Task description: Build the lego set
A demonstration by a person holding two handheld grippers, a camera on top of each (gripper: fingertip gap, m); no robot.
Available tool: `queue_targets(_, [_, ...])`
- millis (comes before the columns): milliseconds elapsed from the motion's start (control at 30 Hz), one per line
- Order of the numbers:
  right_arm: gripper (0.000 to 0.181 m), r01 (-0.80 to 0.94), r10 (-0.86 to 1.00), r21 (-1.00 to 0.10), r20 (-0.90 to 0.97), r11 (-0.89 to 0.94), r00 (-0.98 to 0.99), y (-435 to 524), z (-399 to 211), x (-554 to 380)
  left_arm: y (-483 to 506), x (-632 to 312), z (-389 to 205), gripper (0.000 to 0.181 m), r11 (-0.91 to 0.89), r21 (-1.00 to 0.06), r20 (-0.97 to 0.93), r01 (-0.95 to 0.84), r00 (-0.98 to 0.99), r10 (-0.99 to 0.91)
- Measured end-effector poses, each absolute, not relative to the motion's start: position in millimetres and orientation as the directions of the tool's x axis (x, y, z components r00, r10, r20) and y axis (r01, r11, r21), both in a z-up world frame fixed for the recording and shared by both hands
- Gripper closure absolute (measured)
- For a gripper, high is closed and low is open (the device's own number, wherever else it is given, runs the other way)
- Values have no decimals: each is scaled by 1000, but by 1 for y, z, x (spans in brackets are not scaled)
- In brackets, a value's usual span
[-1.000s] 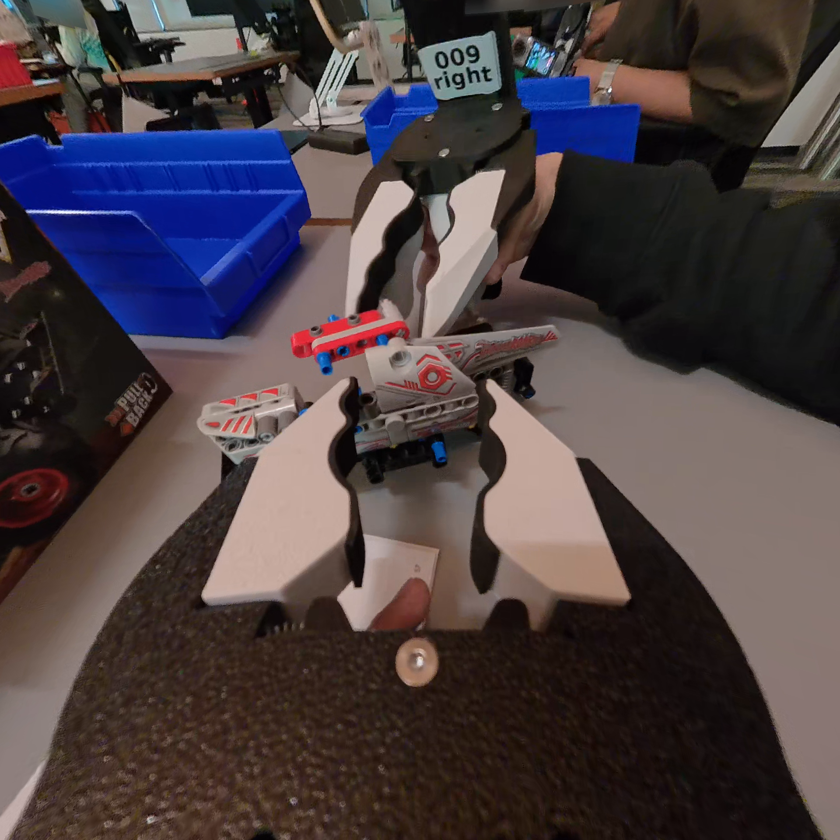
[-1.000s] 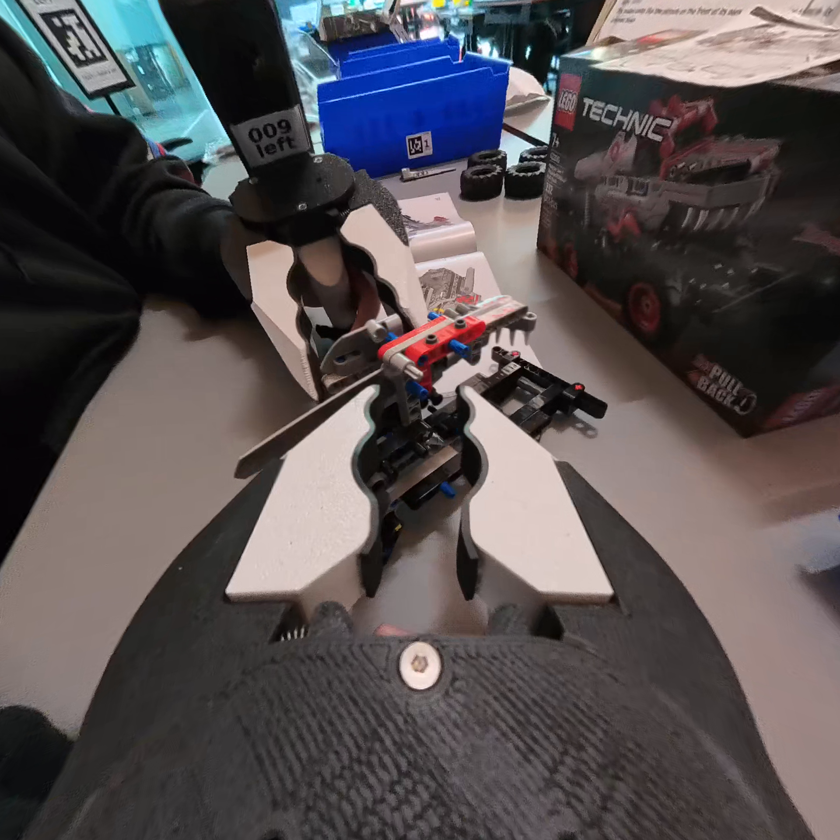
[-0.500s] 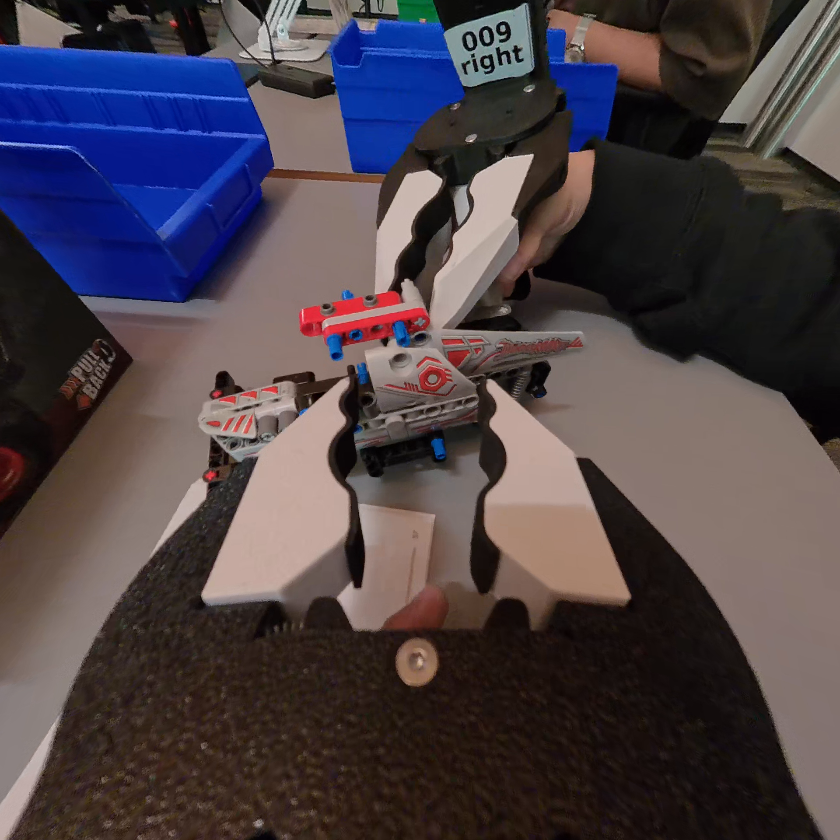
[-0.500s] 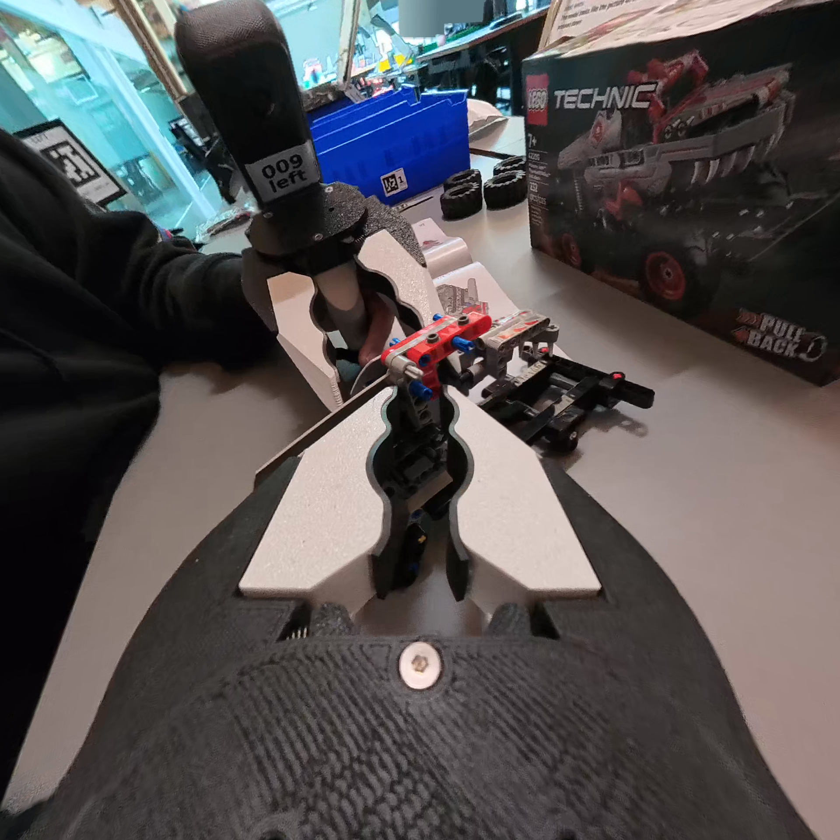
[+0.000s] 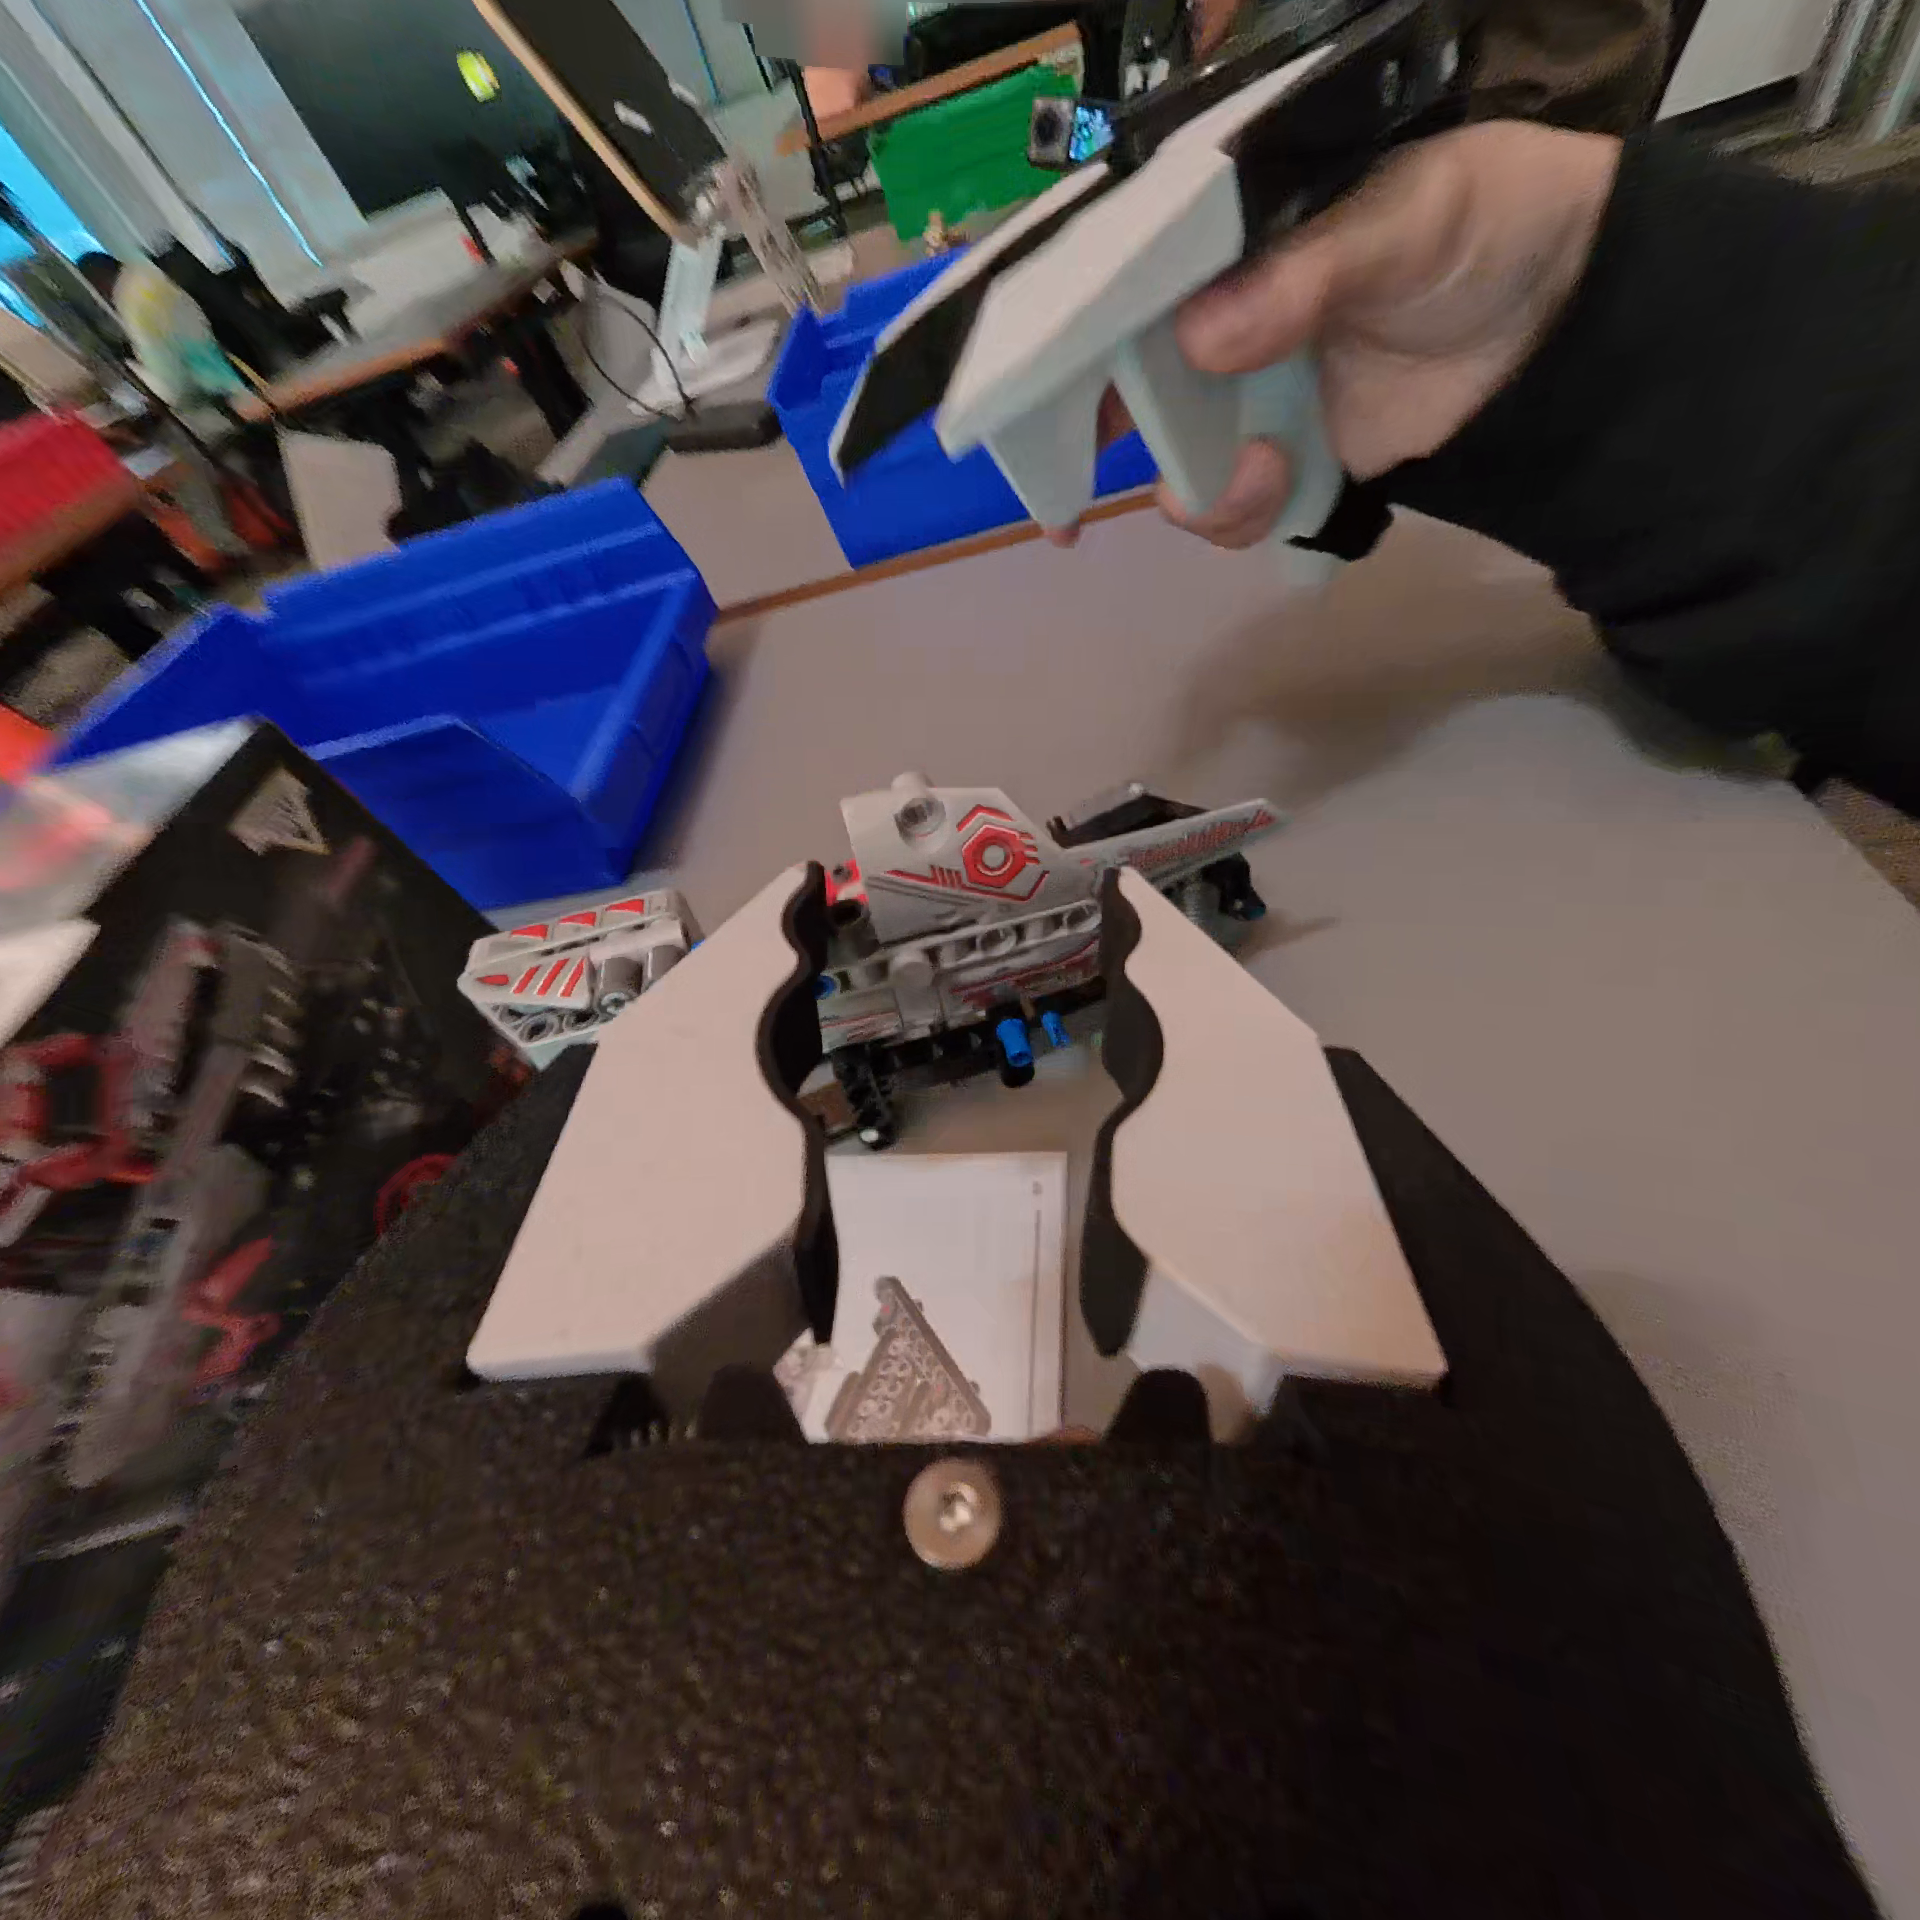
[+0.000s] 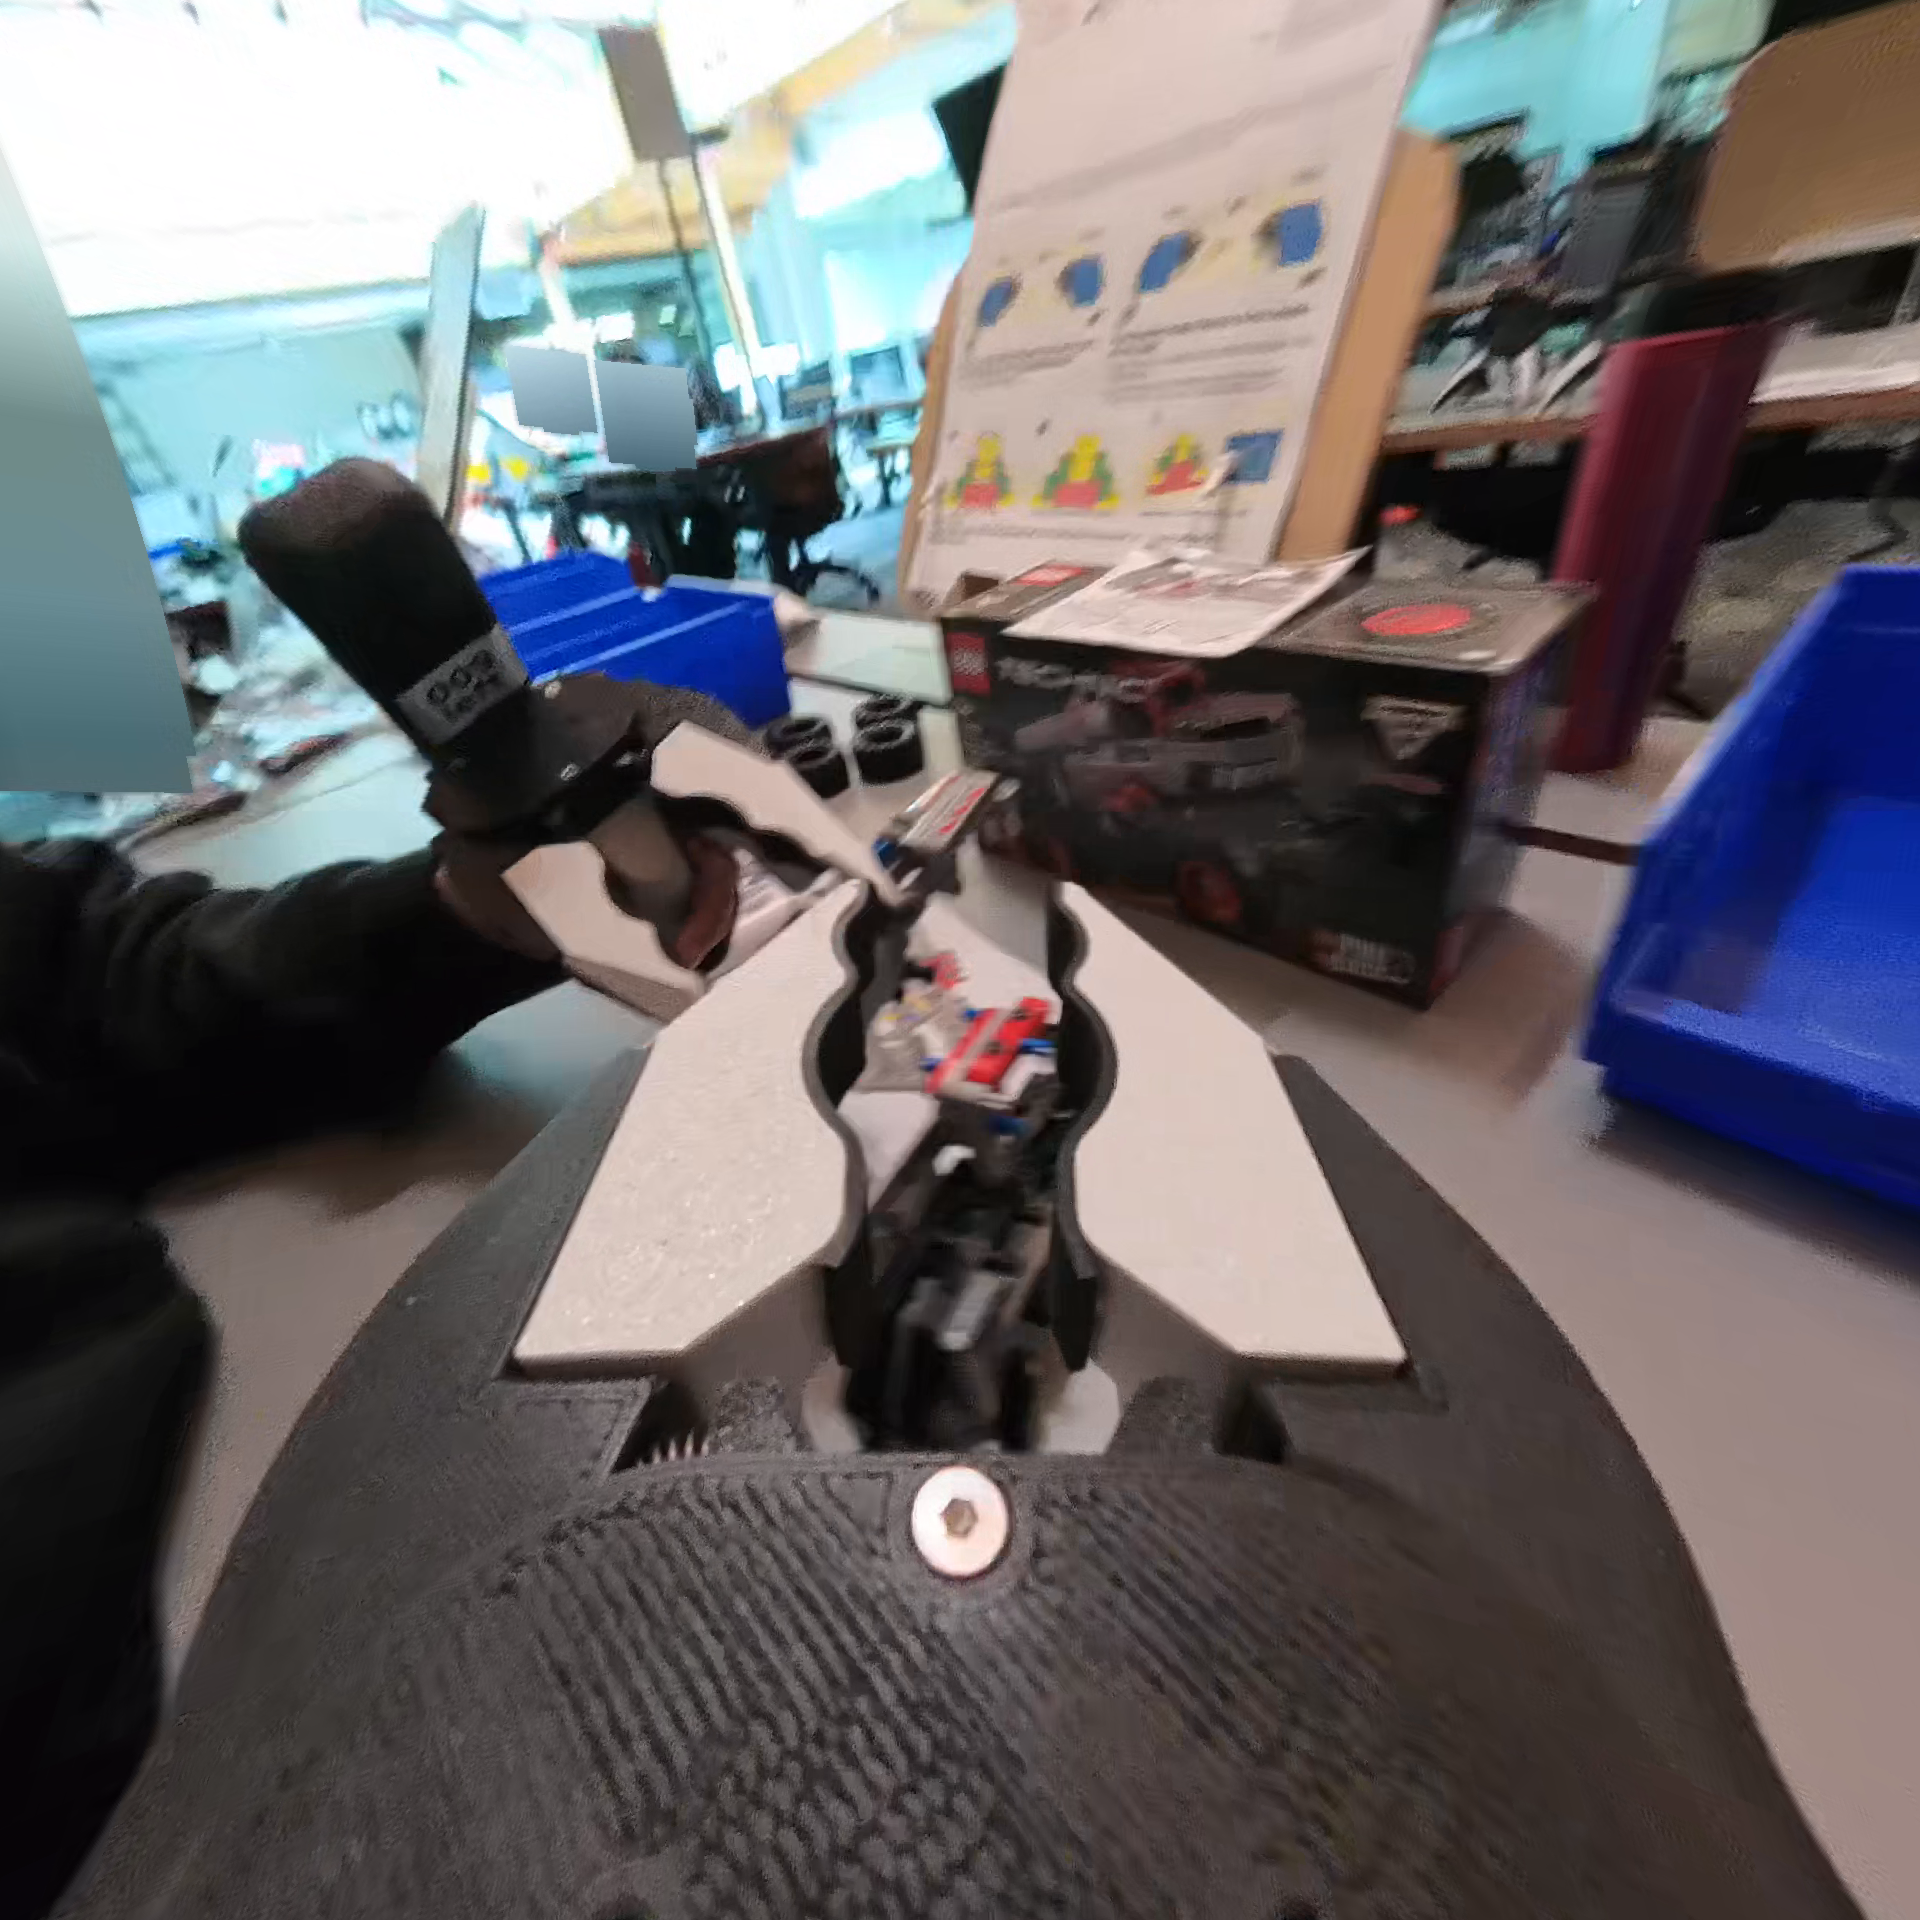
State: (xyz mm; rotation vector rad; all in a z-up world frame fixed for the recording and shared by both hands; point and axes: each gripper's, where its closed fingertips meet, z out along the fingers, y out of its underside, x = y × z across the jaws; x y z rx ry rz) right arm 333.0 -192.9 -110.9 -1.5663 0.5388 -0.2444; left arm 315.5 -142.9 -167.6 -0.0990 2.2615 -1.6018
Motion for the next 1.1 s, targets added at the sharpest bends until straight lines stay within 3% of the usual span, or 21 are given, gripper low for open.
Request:
queue_targets(133, [147,-221,-434,-969,-154,-108,888,-149,-118,304,-148,303,-154,131,382,-877,-405,291,-876,-262])
queue_targets(200, [158,-249,-420,-955,-162,-162,893,-138,-130,299,-150,299,-151,131,394,-858,-449,330,-854,-263])
queue_targets(267, [169,-264,-415,-949,-174,-170,893,-132,-135,299,-147,302,-153,131,437,-837,-474,330,-836,-277])
queue_targets(433, [169,-268,-397,-951,-187,-157,899,-126,-136,296,-142,301,-153,130,449,-821,-505,353,-816,-282])
queue_targets(667, [174,-259,-462,-963,-197,-75,865,-125,-130,302,-139,301,-144,134,431,-844,-481,320,-806,-344])
queue_targets(867, [174,-291,-517,-957,-248,-3,819,-124,-129,312,-128,312,-143,132,408,-899,-380,159,-748,-544])
queue_targets(1100, [174,-342,-471,-925,-380,169,796,-113,-118,312,-129,309,-133,142,359,-923,-356,142,-671,-651])
